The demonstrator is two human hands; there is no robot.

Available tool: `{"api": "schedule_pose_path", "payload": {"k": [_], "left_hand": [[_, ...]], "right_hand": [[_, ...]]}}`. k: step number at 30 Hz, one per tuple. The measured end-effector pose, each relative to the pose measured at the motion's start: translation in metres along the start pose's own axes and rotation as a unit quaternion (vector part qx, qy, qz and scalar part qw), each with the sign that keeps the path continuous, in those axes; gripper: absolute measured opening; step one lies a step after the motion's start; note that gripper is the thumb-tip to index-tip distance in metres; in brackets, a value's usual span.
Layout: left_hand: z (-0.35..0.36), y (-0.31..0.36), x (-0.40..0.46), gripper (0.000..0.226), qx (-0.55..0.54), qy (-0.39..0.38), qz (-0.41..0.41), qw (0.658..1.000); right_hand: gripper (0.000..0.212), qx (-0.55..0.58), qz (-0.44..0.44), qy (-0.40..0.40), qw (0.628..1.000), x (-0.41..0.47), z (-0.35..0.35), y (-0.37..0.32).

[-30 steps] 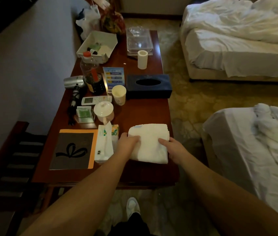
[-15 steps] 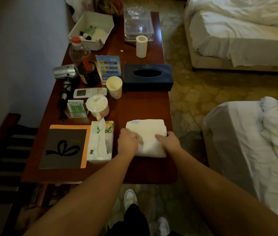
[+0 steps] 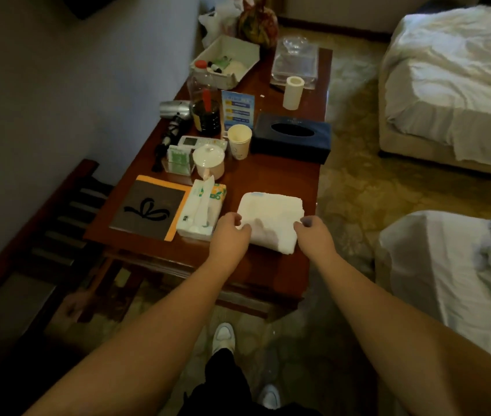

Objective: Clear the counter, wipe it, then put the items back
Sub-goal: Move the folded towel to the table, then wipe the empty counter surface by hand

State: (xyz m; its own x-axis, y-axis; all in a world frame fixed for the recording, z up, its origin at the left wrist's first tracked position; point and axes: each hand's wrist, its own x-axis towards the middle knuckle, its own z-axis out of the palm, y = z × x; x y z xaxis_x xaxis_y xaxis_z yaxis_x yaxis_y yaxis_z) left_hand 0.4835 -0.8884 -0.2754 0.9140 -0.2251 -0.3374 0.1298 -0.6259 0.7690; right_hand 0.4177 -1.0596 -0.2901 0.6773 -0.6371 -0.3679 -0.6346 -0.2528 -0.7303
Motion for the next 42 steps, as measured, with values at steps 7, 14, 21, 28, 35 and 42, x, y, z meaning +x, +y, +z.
{"api": "schedule_pose_path", "payload": {"k": [7, 14, 21, 28, 35, 42], "left_hand": [[-0.066, -0.063, -0.087, 0.004, -0.069, 0.094, -0.017, 0.993], [-0.123, -0.147, -0.156, 0.003, 0.007, 0.168, -0.091, 0.982], [-0.156, -0.224, -0.195, 0.008, 0.016, 0.208, -0.160, 0.965], [-0.185, -0.297, -0.186, 0.003, -0.004, 0.202, -0.227, 0.953], [-0.214, -0.356, -0.140, 0.017, -0.032, 0.135, -0.283, 0.949], [-0.235, -0.410, -0.062, 0.021, -0.076, 0.072, -0.330, 0.938]], "right_hand": [[0.018, -0.055, -0.150, -0.127, 0.979, -0.075, 0.036, -0.020], [0.025, -0.190, -0.343, -0.259, 0.882, -0.142, 0.111, -0.030], [0.028, -0.303, -0.402, -0.355, 0.788, -0.175, 0.185, -0.040], [0.028, -0.353, -0.397, -0.389, 0.753, -0.181, 0.263, -0.052], [0.020, -0.383, -0.313, -0.435, 0.753, -0.165, 0.357, -0.067], [0.008, -0.381, -0.209, -0.474, 0.766, -0.128, 0.453, -0.075]]}}
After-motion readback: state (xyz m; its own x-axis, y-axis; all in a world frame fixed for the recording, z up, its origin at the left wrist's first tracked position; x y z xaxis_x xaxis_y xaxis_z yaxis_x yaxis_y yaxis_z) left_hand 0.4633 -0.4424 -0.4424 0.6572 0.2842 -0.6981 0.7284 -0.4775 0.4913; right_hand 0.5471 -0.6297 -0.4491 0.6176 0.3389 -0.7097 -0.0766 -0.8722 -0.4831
